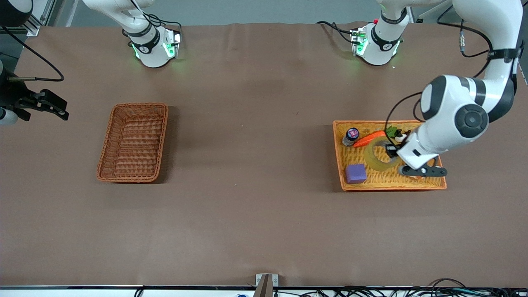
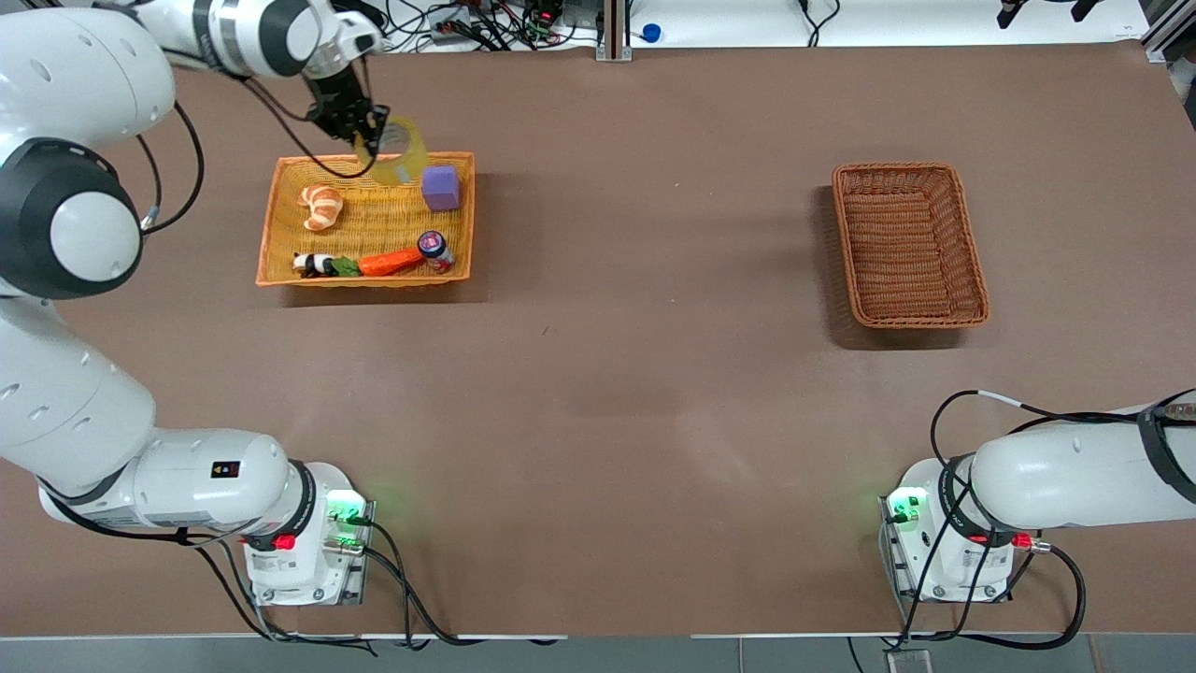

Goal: Move tape to another basket
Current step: 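Lift the tape roll and carry it toward the table middle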

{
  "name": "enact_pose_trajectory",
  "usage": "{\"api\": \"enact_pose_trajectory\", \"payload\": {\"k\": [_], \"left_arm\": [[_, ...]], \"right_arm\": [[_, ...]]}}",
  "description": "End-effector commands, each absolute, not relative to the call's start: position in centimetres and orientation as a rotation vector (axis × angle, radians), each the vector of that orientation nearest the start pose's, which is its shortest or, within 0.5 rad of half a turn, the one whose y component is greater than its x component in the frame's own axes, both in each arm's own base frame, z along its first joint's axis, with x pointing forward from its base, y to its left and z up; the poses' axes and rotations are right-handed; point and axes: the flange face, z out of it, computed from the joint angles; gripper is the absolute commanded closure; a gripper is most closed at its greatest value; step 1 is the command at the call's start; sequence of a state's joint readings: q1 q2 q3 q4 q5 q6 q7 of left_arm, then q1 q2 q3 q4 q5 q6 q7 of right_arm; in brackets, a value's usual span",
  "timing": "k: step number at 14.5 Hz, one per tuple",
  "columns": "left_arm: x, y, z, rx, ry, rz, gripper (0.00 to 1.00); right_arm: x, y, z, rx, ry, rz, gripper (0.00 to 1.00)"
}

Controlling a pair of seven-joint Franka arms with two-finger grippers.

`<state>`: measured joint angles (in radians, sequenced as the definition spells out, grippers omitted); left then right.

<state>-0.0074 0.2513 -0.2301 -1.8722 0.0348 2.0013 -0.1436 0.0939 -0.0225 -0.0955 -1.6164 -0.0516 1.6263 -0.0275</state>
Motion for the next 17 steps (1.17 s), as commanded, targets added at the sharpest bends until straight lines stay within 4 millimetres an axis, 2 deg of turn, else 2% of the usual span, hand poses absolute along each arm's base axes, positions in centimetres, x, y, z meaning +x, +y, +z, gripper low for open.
{"api": "enact_pose_trajectory", "payload": {"k": [1,3,4,6,7,8,10,11,12,15,17], "left_arm": [[58.4,-20.7,36.8,-3.126,0.250,0.218,0.99],[59.7,-26.1,35.6,-3.150,0.188,0.212,0.99],[59.8,-29.5,34.4,-3.159,0.142,0.221,0.99],[59.1,-36.7,31.5,-3.165,0.064,0.250,0.98],[58.1,-39.4,30.1,-3.157,0.027,0.270,0.96],[57.2,-41.5,29.4,-3.154,-0.016,0.280,0.95],[55.7,-45.6,29.1,-3.165,-0.069,0.274,0.95],[54.2,-48.3,29.2,-3.170,-0.058,0.262,0.95],[53.4,-50.2,29.1,-3.178,-0.049,0.254,0.95],[51.0,-56.3,26.8,-3.238,0.040,0.210,0.92],[49.6,-58.7,25.1,-3.282,0.089,0.125,0.91]], "right_arm": [[55.1,-0.4,62.0,-3.167,-0.058,-0.050,0.00],[55.0,-0.8,62.1,-3.167,-0.050,-0.052,0.00],[55.0,-1.2,62.2,-3.167,-0.038,-0.052,0.00],[55.1,-1.5,62.4,-3.166,-0.028,-0.067,0.00],[55.1,-1.5,62.5,-3.154,-0.030,-0.077,0.00],[55.2,-1.5,62.5,-3.144,-0.029,-0.082,0.00],[55.4,-1.4,62.3,-3.141,-0.034,-0.103,0.00],[55.6,-1.4,62.2,-3.141,-0.048,-0.113,0.00],[55.8,-1.3,62.0,-3.142,-0.072,-0.111,0.00],[55.9,-1.1,61.7,-3.142,-0.094,-0.101,0.00],[55.9,-1.0,61.8,-3.142,-0.097,-0.106,0.00]]}}
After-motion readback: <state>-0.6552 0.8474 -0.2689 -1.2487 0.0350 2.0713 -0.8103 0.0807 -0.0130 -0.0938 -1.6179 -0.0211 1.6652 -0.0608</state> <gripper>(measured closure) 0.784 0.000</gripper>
